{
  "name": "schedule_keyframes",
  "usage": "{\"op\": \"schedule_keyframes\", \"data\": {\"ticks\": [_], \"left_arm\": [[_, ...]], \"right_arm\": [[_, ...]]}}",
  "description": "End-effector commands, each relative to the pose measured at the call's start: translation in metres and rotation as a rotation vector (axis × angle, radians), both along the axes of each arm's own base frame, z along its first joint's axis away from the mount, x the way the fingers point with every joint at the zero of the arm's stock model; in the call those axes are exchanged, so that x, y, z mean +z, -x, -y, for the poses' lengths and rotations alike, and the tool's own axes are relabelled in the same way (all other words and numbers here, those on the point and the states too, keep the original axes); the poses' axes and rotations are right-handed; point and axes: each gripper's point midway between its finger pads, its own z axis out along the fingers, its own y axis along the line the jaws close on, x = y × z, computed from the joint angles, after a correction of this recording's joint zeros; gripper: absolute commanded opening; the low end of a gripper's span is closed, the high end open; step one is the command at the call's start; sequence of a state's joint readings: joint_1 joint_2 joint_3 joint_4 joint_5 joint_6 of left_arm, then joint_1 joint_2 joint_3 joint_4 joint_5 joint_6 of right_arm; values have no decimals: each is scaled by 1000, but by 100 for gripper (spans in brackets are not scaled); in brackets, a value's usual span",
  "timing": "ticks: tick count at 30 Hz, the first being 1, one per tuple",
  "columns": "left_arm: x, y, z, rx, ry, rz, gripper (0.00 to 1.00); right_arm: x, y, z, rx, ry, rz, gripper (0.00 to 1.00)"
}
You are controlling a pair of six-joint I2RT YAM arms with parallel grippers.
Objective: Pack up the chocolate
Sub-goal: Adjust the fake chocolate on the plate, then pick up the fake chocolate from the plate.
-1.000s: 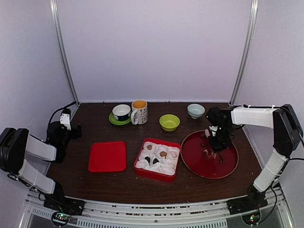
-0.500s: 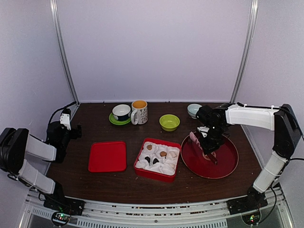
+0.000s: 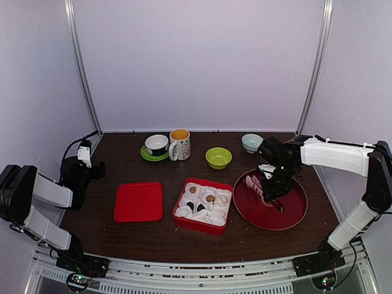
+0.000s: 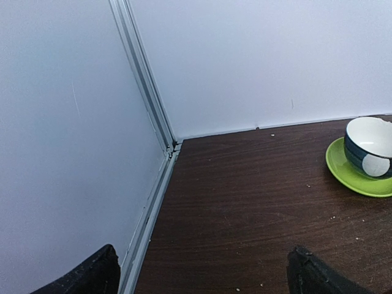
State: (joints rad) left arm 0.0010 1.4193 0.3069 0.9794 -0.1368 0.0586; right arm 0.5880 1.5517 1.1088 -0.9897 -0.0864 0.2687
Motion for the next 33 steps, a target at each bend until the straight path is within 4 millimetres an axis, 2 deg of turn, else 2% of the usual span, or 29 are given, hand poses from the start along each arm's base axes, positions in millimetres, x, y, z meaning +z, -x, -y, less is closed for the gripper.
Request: {"op": "schedule_keyframes", "data": {"ticks": [1,8,14,25,33], "left_arm": [[16,-4,-2,2,4,63,98],[17,-4,-2,2,4,65,98],[16,-4,-2,2,4,63,98],[17,-4,-2,2,4,65,98],[16,-4,-2,2,4,63,98]], "right_arm": [[-6,-3,-6,34,25,10,30],[-10,0,-10,57,53,19,35],[-13,-13,-14,60,79,26,35],[-25,-24,-21,120,113,4,30],[-15,-29,-20,127,114,28,24]]}}
